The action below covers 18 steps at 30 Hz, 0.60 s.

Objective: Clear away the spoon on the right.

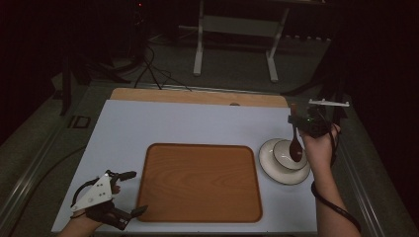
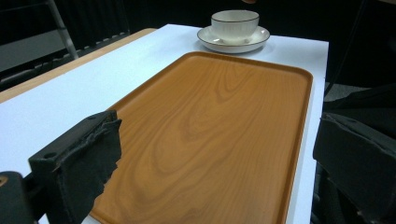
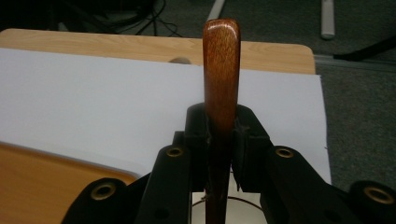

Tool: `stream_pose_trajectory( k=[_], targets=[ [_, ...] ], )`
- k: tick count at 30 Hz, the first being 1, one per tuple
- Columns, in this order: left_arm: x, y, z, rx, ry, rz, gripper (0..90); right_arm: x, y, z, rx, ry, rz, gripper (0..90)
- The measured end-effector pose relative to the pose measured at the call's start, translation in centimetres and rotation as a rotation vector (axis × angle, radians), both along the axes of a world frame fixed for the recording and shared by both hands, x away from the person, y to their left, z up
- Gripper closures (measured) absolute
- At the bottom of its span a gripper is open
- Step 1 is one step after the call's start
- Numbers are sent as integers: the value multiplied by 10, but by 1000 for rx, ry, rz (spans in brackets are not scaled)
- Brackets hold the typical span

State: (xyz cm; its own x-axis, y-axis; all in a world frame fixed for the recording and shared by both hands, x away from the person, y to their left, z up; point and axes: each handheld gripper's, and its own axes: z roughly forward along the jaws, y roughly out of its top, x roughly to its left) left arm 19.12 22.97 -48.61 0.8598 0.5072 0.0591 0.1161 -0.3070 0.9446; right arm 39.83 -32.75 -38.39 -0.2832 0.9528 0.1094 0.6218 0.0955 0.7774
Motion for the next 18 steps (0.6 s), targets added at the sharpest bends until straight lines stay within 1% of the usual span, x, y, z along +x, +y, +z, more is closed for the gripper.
stream_pose_trajectory(
  k=[1,2,5,6,8,13,18],
  targets=[
    [0,0,0,1,1,2,21,-1,1,2,3,1,3,780],
    [0,0,0,1,1,2,21,-4,6,9,3,-4,14,780],
    [0,0,0,1,-1,2,21,-7,12,17,11,-10,26,780],
    [0,0,0,1,-1,2,21,-7,12,17,11,-10,26,780],
    [0,0,0,2,0,3,21,-10,19,22,15,-14,37,780],
    [-1,0,0,1,-1,2,21,-16,31,29,19,-23,63,780],
    [0,0,0,2,-1,0,21,-23,44,33,20,-31,89,780]
  ],
)
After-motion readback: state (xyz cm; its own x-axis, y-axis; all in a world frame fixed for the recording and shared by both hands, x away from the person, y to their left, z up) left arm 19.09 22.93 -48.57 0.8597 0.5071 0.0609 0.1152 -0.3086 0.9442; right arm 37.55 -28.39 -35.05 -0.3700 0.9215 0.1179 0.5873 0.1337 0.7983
